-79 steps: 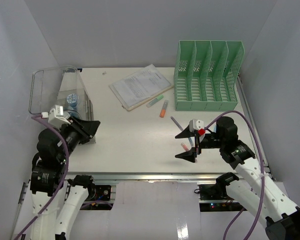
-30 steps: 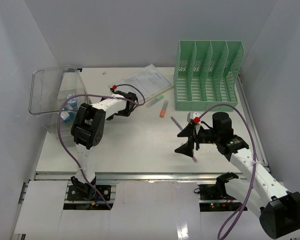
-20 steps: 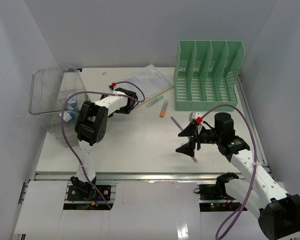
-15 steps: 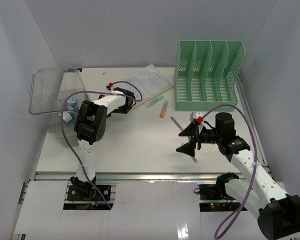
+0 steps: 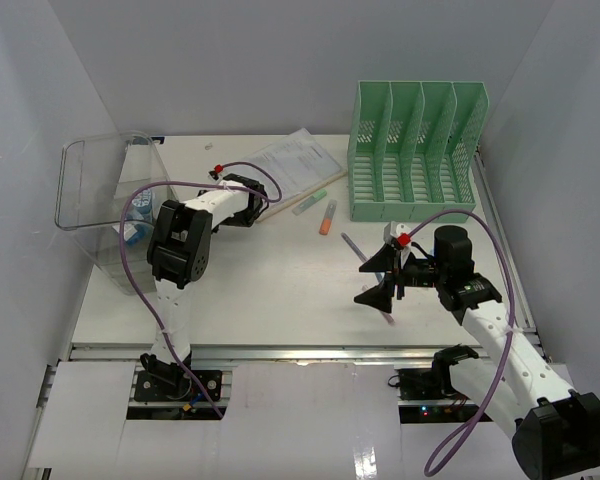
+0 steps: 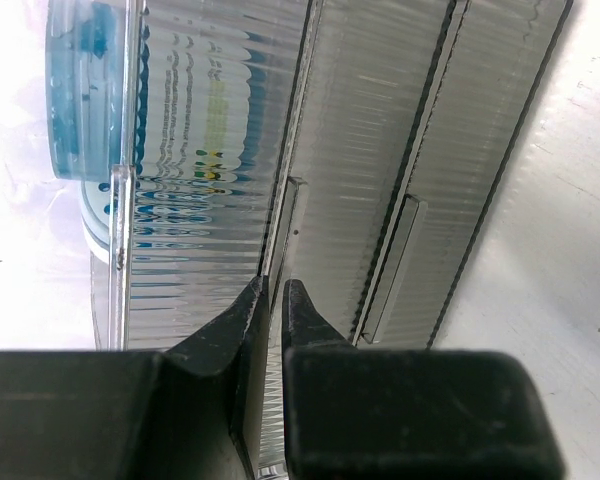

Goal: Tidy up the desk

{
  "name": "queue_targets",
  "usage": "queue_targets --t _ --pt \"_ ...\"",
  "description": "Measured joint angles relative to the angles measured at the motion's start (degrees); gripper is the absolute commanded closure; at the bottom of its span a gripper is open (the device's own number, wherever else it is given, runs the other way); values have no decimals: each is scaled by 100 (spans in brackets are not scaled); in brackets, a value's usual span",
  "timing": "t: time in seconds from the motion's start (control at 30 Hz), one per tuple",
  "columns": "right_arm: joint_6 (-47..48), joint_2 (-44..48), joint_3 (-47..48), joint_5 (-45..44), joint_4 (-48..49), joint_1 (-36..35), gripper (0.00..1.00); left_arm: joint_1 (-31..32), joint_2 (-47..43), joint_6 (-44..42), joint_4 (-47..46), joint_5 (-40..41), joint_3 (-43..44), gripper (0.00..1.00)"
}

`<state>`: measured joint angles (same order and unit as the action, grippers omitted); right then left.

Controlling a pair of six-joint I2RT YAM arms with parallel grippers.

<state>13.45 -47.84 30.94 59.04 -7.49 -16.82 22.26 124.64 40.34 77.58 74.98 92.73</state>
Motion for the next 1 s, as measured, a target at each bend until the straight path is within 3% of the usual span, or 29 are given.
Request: queue_targets --t 0.23,0.47,0.7,1.0 --pt "-29 35 -4 66 33 25 10 3 -169 -292 -162 -313 0 100" --pt "-130 -58 -35 138 169 26 10 387 -518 -1006 -723 -1161 368 100" --pt "-165 -287 -35 80 206 26 10 952 -669 -1190 -713 -1225 1373 100" --pt "-254 -688 -29 -618 199 24 10 934 -1020 -1283 -682 -1614 1502 98"
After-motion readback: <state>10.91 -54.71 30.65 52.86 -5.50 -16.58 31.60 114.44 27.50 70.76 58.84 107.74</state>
